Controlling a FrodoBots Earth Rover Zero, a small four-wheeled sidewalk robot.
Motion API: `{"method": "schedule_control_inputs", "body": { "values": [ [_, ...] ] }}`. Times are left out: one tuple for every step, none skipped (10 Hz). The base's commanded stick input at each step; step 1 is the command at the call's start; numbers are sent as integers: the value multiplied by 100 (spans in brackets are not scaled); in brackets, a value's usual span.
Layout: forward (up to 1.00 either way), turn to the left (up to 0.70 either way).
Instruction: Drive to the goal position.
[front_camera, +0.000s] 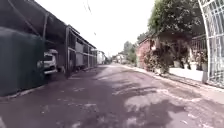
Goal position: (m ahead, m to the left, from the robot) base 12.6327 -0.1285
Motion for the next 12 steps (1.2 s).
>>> {"method": "schedule_control_inputs", "body": {
  "values": [
    [62,0],
    [63,0],
    [64,0],
    [65,24],
    [65,33],
    [63,15],
    [62,0],
    [62,0],
    [63,0],
    [63,0],
    [63,0],
    [62,0]
  ]
}}
